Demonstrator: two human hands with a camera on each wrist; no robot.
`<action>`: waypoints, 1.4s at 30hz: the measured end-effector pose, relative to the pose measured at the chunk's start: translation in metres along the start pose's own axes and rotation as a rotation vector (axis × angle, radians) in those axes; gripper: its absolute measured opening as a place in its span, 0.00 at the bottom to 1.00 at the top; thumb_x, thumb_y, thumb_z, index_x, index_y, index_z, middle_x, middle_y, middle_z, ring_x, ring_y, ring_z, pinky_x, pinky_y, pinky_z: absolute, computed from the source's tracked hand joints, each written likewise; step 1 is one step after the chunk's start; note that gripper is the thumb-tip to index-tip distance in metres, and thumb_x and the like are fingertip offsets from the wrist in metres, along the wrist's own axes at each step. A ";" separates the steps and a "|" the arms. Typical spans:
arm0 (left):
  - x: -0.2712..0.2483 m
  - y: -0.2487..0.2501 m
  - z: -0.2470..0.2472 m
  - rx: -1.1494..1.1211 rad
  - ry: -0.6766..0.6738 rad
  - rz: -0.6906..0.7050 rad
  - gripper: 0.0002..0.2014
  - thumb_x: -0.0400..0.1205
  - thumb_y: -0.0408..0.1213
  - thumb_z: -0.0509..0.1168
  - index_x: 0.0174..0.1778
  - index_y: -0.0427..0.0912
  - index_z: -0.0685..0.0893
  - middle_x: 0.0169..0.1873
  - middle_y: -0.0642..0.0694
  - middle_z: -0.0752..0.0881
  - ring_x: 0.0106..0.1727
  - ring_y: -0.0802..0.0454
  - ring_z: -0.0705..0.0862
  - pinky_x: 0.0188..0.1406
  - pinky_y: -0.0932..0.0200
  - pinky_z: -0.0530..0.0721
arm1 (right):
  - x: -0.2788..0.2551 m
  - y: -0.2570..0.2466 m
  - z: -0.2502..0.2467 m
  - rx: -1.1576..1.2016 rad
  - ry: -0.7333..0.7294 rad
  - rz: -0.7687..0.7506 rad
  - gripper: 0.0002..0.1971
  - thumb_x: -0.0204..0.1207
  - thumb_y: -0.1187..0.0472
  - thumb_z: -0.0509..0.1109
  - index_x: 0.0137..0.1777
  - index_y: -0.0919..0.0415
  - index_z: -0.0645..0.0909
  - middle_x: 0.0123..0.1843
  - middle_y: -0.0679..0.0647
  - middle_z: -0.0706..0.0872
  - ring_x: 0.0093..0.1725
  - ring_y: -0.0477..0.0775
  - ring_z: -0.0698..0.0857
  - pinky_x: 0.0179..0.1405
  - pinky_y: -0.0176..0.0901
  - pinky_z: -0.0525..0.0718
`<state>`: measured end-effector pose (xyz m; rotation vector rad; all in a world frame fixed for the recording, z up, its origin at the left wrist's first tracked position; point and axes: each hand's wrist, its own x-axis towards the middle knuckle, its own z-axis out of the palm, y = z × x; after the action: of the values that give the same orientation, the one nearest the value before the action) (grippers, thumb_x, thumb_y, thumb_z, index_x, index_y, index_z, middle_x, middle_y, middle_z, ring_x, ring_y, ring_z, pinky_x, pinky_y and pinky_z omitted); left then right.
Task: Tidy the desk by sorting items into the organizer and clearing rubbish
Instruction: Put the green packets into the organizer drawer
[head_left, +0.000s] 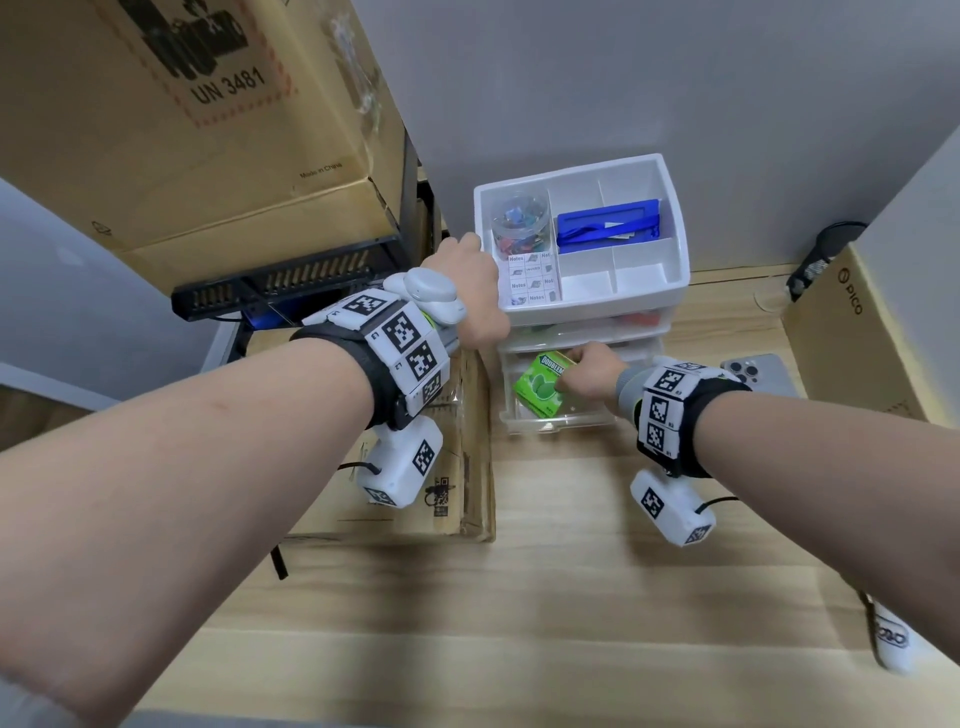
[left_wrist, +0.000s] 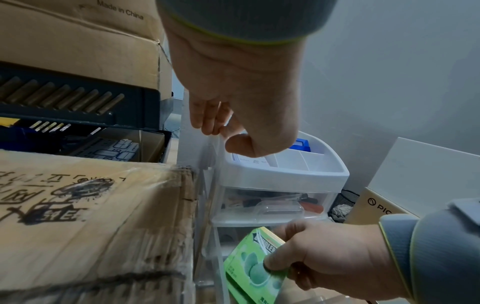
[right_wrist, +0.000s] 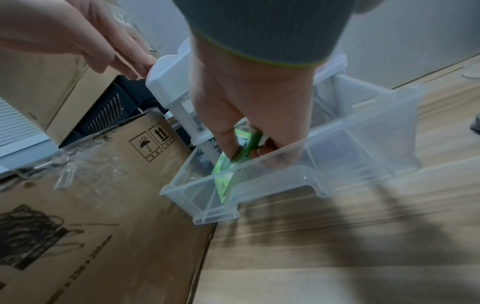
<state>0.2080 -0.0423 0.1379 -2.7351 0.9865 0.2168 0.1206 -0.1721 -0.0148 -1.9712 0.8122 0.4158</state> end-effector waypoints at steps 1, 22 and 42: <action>0.000 0.000 0.000 0.003 0.004 -0.001 0.11 0.73 0.42 0.66 0.46 0.43 0.75 0.49 0.45 0.70 0.49 0.48 0.71 0.45 0.53 0.79 | 0.000 -0.001 0.002 -0.006 0.028 0.009 0.11 0.73 0.69 0.71 0.54 0.72 0.84 0.48 0.64 0.89 0.42 0.61 0.88 0.39 0.47 0.88; 0.003 -0.004 0.007 -0.010 0.008 0.000 0.12 0.72 0.45 0.66 0.46 0.43 0.77 0.47 0.45 0.69 0.47 0.48 0.71 0.39 0.53 0.76 | -0.004 -0.005 0.020 -0.499 0.066 0.046 0.27 0.77 0.34 0.66 0.40 0.63 0.78 0.39 0.56 0.85 0.40 0.59 0.84 0.46 0.46 0.85; 0.001 -0.005 0.004 -0.016 0.002 0.018 0.11 0.71 0.44 0.65 0.46 0.44 0.75 0.47 0.46 0.69 0.48 0.48 0.70 0.41 0.54 0.75 | -0.033 0.005 0.004 -0.826 0.146 -0.254 0.21 0.80 0.44 0.57 0.58 0.59 0.81 0.61 0.61 0.82 0.52 0.64 0.85 0.44 0.48 0.78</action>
<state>0.2122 -0.0381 0.1350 -2.7427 1.0140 0.2255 0.0938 -0.1586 -0.0007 -2.8586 0.4912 0.5069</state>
